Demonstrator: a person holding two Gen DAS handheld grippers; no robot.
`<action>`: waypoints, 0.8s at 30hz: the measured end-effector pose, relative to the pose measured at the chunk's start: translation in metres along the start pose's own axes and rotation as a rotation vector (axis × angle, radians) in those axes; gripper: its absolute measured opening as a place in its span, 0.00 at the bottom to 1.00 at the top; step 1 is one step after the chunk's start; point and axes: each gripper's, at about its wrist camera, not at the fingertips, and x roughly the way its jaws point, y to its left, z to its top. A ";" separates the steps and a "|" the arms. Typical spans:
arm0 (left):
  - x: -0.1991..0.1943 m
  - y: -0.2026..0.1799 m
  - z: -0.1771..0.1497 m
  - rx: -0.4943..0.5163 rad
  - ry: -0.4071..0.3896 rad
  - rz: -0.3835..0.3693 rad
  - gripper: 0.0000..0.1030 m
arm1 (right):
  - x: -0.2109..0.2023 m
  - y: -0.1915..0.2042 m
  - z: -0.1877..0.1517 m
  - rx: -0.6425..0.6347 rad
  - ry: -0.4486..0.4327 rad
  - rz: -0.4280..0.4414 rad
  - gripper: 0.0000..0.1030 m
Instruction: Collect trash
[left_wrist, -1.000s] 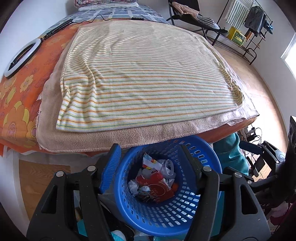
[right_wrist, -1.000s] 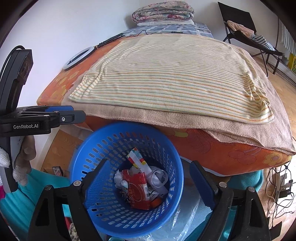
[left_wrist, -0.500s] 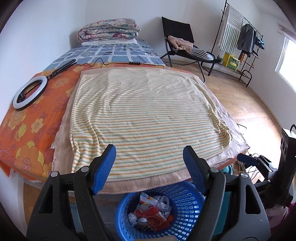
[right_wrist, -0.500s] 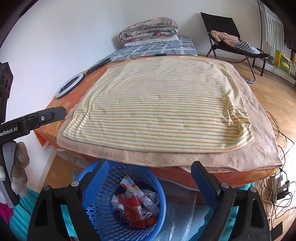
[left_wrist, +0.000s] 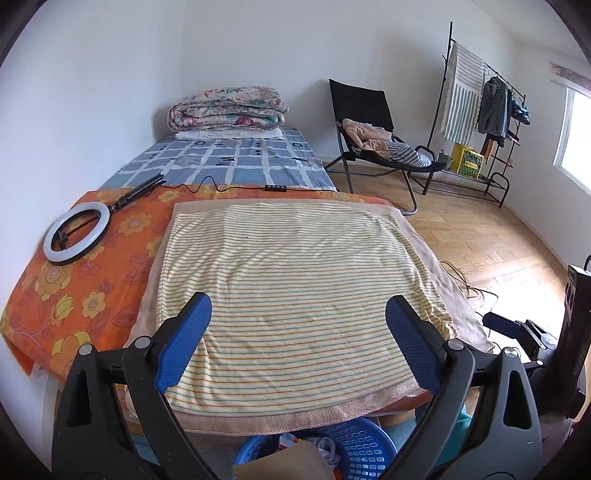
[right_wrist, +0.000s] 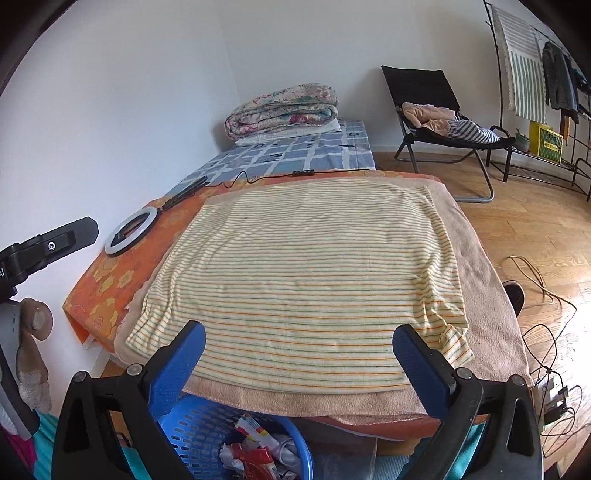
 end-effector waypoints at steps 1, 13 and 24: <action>0.000 0.000 0.002 -0.010 0.003 0.001 0.96 | -0.003 -0.001 0.004 0.002 -0.011 -0.001 1.00; -0.024 -0.005 0.016 -0.037 -0.022 0.033 0.98 | -0.039 -0.001 0.027 -0.011 -0.077 -0.039 1.00; -0.032 0.007 0.017 -0.047 -0.043 0.033 0.99 | -0.045 -0.002 0.035 0.032 -0.082 -0.017 1.00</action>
